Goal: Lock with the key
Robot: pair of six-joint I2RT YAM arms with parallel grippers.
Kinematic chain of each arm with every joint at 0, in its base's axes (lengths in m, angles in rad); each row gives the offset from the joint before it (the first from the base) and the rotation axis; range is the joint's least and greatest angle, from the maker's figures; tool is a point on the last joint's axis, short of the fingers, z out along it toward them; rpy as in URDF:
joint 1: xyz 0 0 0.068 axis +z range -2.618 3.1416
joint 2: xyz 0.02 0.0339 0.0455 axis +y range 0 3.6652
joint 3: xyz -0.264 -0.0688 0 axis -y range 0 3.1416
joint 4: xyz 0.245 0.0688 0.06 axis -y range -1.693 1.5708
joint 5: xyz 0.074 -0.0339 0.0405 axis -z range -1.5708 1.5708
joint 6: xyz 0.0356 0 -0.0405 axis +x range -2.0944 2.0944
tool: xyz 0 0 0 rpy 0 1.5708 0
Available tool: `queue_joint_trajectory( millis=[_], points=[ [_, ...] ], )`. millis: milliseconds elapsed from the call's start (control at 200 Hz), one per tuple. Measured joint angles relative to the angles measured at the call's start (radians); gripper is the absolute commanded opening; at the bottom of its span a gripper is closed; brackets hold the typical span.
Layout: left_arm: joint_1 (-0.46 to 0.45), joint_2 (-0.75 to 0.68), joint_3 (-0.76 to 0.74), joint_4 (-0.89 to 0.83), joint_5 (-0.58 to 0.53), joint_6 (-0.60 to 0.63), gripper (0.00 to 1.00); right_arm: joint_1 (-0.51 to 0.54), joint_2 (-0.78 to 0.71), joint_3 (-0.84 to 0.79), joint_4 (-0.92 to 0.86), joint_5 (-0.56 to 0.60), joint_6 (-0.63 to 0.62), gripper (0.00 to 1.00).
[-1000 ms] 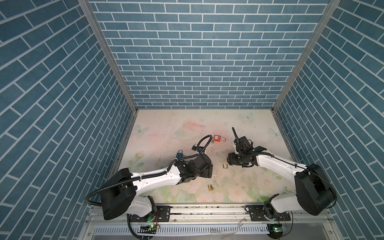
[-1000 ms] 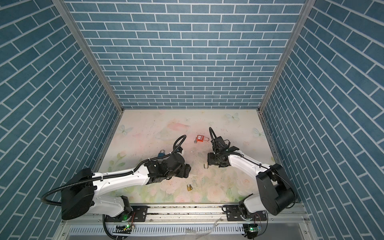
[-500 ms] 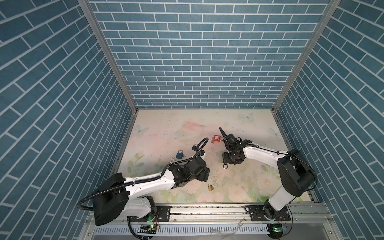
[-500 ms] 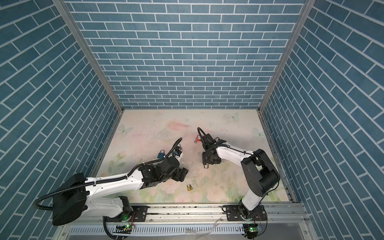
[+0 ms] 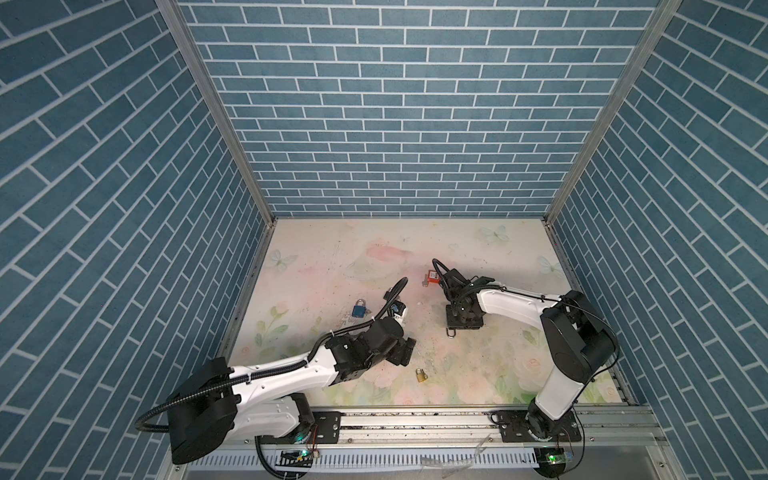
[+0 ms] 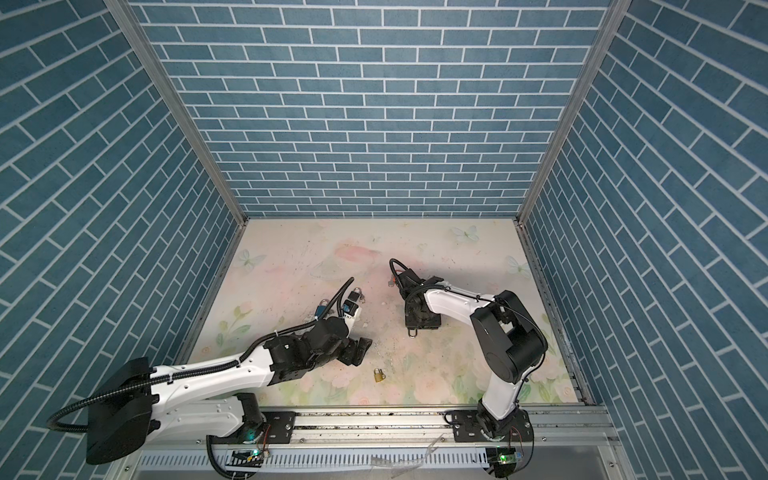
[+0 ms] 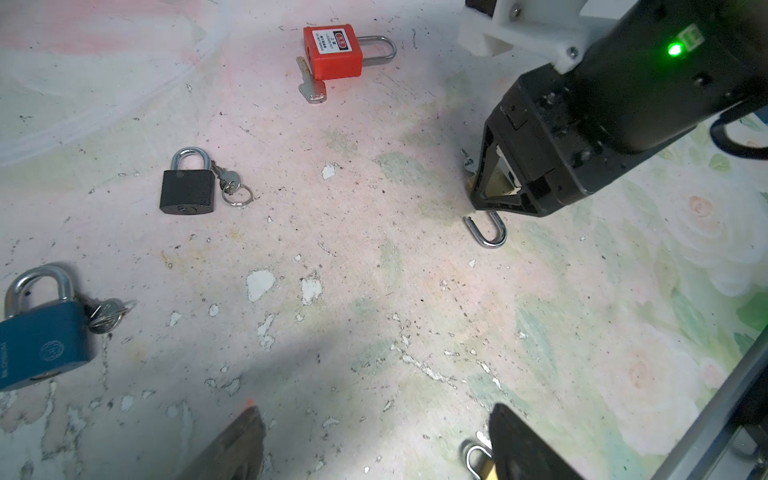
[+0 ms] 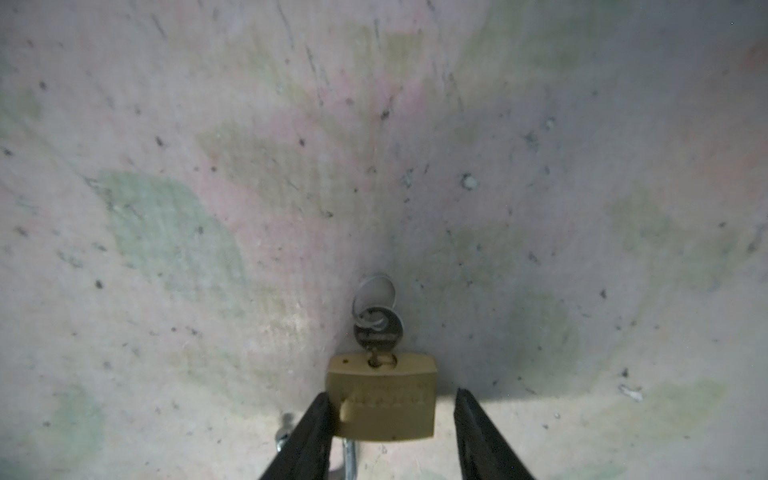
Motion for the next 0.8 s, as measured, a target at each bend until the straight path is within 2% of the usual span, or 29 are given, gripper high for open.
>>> queue_joint_trajectory(
  millis=[130,305,650,800],
  points=[
    [0.0,-0.015,-0.016,0.004,0.0,0.006,0.86,0.0,0.008,0.0,0.004,-0.027,0.055,0.37],
    [0.0,-0.05,-0.043,0.02,0.0,0.007,0.86,-0.002,0.008,0.0,0.01,-0.06,0.16,0.36],
    [0.0,-0.093,-0.065,0.046,-0.002,0.006,0.86,0.018,0.013,0.011,0.042,-0.193,0.589,0.4],
    [0.0,-0.113,-0.076,0.045,-0.009,0.003,0.86,0.052,0.059,0.068,0.044,-0.23,0.725,0.44]
  ],
)
